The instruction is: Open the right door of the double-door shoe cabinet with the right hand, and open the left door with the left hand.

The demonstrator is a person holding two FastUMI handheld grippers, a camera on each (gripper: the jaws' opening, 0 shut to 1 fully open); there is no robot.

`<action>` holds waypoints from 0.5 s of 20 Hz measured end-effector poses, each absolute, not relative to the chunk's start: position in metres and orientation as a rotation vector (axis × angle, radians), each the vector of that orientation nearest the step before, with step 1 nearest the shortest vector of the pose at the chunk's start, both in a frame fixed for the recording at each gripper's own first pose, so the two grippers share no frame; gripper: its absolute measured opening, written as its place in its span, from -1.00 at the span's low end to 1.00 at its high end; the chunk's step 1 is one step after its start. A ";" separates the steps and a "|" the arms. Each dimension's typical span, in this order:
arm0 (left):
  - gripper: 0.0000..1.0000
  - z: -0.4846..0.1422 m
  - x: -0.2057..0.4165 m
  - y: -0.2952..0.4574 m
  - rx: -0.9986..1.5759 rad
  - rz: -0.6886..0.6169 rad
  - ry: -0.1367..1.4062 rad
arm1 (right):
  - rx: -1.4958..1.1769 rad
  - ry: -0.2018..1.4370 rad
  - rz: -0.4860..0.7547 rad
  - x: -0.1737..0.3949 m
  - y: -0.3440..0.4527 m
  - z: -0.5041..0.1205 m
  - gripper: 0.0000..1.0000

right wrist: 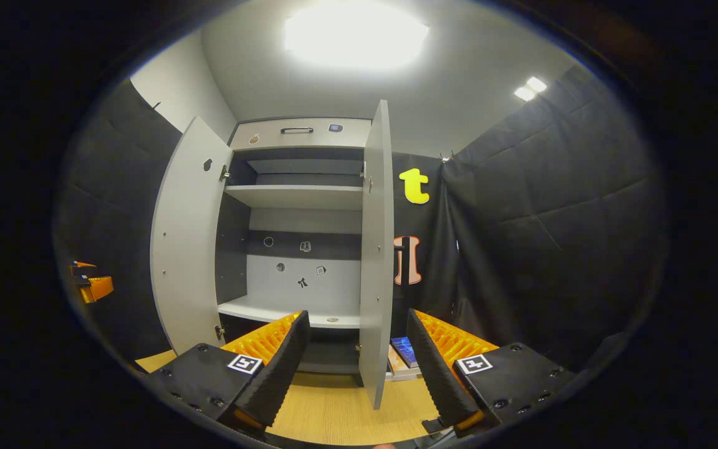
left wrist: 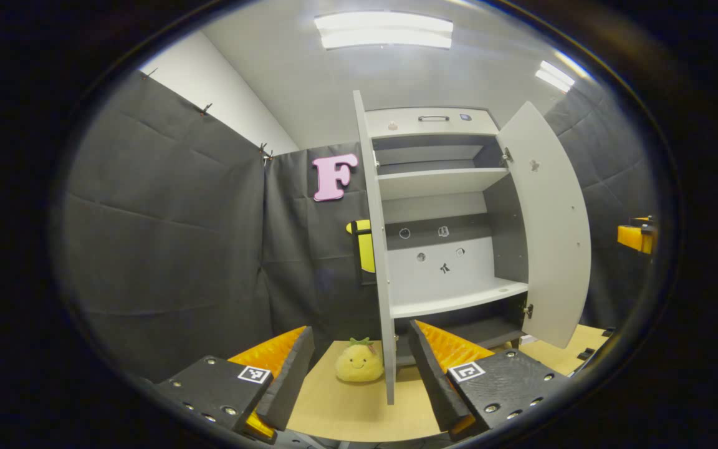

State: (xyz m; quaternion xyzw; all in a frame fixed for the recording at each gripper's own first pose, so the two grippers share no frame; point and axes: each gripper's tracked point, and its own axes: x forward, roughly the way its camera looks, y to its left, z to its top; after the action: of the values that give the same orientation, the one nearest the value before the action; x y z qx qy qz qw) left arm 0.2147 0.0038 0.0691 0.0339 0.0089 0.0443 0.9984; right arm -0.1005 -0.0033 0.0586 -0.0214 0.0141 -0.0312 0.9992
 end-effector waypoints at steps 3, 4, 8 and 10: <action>0.75 0.068 0.214 0.004 0.065 0.083 0.019 | -0.036 0.031 -0.064 -0.102 -0.005 0.057 0.94; 0.75 0.067 0.214 0.004 0.063 0.081 0.019 | -0.037 0.033 -0.068 -0.102 -0.006 0.055 0.95; 0.75 0.064 0.216 0.001 0.060 0.073 0.024 | -0.039 0.037 -0.077 -0.103 -0.007 0.053 0.95; 0.75 0.064 0.215 -0.001 0.058 0.068 0.024 | -0.040 0.033 -0.082 -0.104 -0.008 0.054 0.95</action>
State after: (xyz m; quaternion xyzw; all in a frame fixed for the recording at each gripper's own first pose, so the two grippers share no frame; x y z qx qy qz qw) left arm 0.2154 -0.0012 0.0637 0.0292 0.0119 0.0338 0.9989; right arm -0.1045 -0.0081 0.0545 -0.0198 0.0165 -0.0409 0.9988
